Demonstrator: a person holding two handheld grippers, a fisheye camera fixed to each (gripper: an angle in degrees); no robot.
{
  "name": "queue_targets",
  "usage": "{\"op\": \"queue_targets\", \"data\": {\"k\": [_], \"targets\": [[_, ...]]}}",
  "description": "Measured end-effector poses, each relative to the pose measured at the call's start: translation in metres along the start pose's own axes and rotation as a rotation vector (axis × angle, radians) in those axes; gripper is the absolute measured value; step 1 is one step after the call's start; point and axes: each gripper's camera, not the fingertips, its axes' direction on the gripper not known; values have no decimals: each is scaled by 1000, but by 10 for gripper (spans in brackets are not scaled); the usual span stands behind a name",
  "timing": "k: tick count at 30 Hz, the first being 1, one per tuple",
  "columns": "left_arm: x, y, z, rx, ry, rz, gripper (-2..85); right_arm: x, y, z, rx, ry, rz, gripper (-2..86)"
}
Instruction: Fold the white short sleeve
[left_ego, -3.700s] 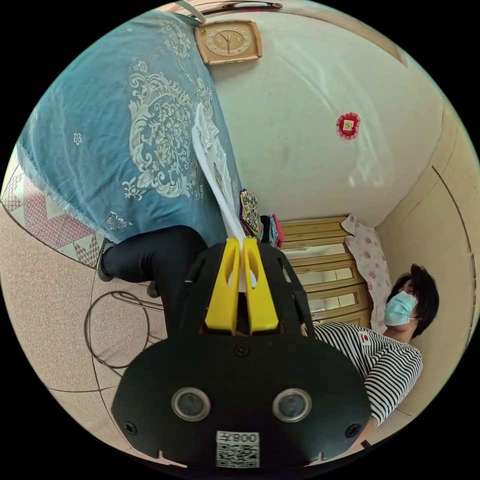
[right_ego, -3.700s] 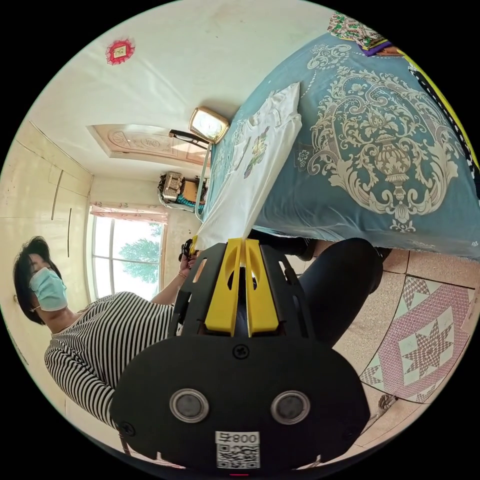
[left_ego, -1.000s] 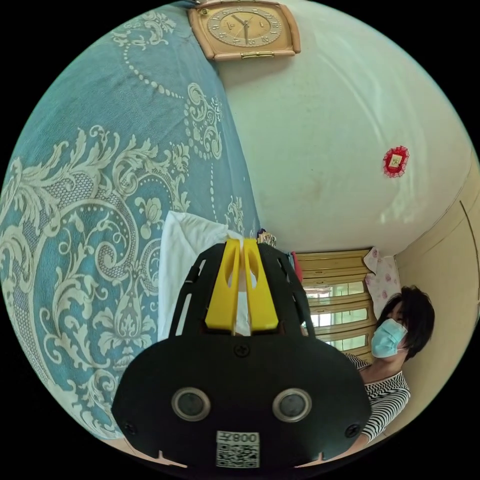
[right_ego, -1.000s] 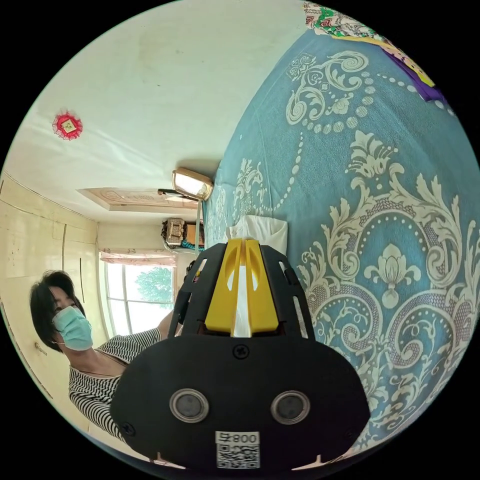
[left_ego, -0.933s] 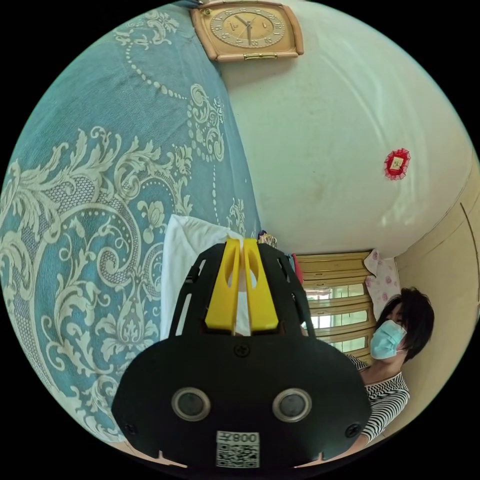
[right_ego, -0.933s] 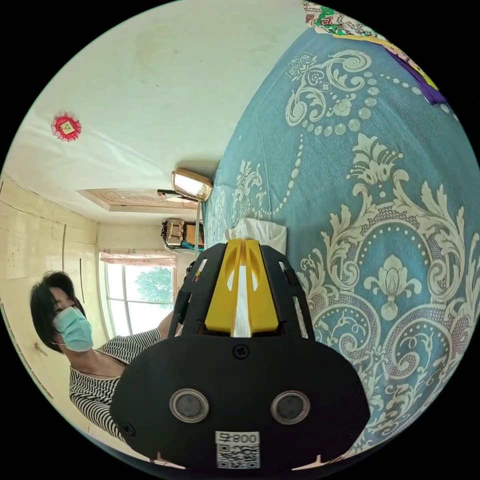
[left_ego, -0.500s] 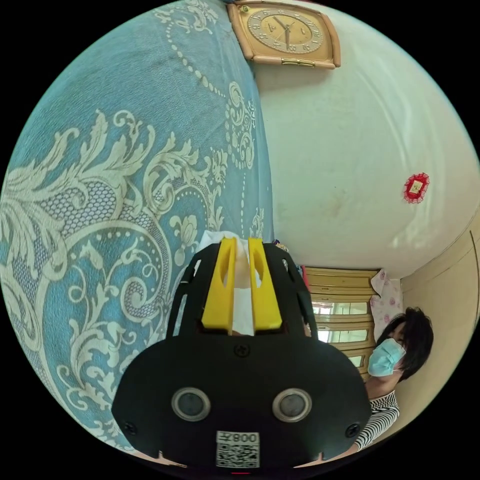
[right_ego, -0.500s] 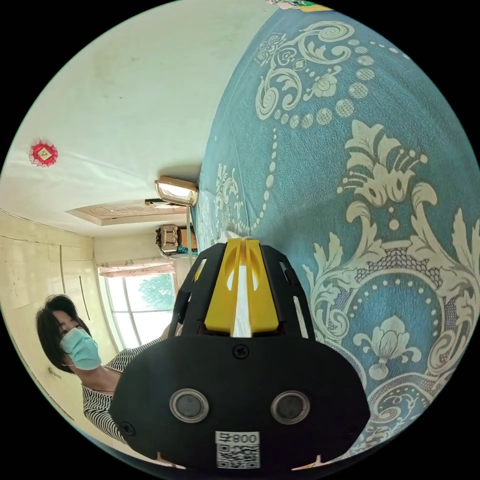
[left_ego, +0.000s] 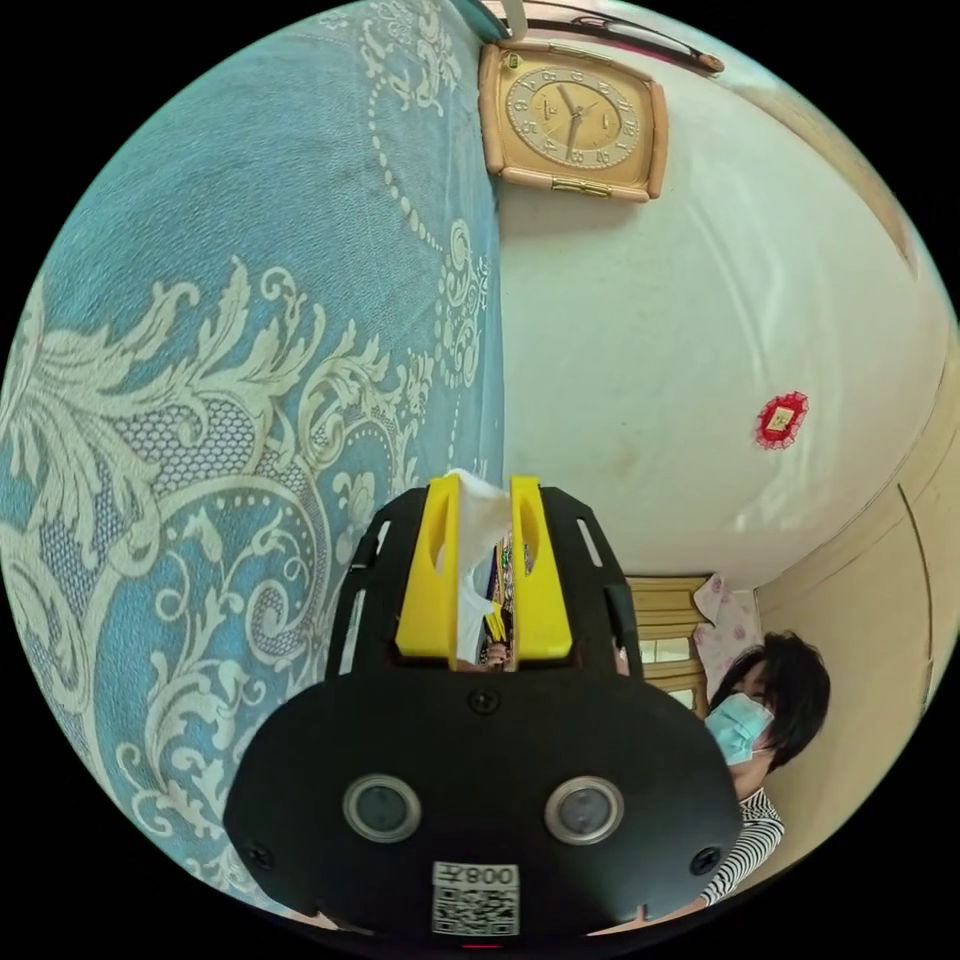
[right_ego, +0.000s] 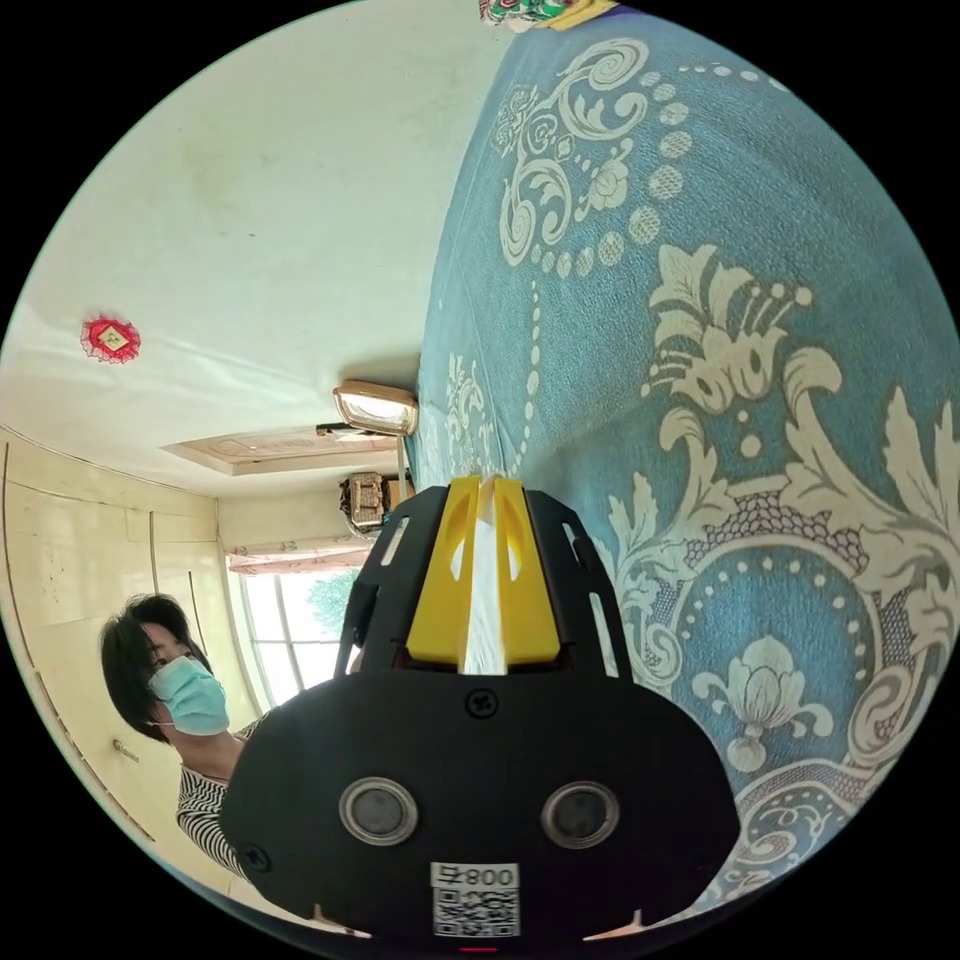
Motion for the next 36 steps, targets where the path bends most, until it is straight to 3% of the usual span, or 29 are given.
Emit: {"op": "queue_targets", "data": {"k": [7, 15, 19, 23, 28, 30, 36], "targets": [[7, -1, 12, 159, 76, -20, 55, -17, -10, 20, 41, -35, 29, 26], [72, 11, 88, -152, -123, 203, 37, -54, 2, 39, 137, -86, -2, 25], [115, 20, 150, -335, -359, 368, 39, -128, 12, 103, -54, 156, -205, 22], [163, 33, 200, -373, -659, 596, 49, -202, 23, 193, -206, 564, -451, 22], [187, 45, 242, -420, -890, 709, 26, -246, 34, 271, -273, 847, -606, 22], [193, 47, 245, -408, -872, 707, 16, -251, 39, 292, -283, 925, -634, 12], [214, 50, 249, -358, -815, 656, 4, -281, 52, 315, -237, 903, -634, 2]]}}
